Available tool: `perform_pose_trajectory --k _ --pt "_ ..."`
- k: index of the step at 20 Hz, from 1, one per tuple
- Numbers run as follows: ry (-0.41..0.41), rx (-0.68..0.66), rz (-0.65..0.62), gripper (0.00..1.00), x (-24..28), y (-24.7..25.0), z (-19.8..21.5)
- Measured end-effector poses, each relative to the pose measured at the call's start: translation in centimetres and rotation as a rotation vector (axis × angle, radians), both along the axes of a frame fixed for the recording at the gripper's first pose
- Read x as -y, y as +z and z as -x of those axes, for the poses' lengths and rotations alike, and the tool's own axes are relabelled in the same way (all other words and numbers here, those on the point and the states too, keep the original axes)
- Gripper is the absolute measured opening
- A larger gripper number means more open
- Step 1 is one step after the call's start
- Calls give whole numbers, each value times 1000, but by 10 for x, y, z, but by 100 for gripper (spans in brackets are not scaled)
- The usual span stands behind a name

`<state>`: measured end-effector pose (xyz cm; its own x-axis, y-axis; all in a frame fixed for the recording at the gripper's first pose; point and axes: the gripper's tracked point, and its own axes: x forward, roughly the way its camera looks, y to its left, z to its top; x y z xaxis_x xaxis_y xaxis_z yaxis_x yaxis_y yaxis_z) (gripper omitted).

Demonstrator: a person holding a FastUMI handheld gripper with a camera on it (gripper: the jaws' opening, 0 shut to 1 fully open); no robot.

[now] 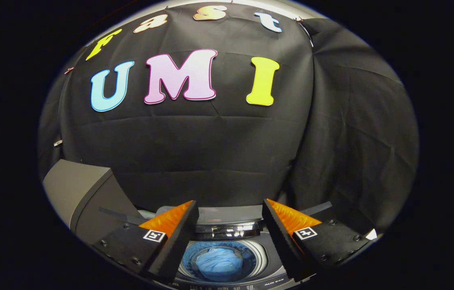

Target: Put the clothes into the washing machine and then close the washing machine lid.

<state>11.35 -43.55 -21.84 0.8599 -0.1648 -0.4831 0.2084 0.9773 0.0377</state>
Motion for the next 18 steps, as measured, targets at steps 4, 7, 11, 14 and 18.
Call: perform_pose_trajectory --k 4,7,11,14,18 --pt "12 -61 -17 99 -9 -19 29" --pt "37 -334 -42 98 -16 -77 85" --pt "12 -361 -108 99 -25 -109 101" --pt "37 -343 -88 99 -33 -91 90" --pt "48 -154 -51 99 -33 -31 62"
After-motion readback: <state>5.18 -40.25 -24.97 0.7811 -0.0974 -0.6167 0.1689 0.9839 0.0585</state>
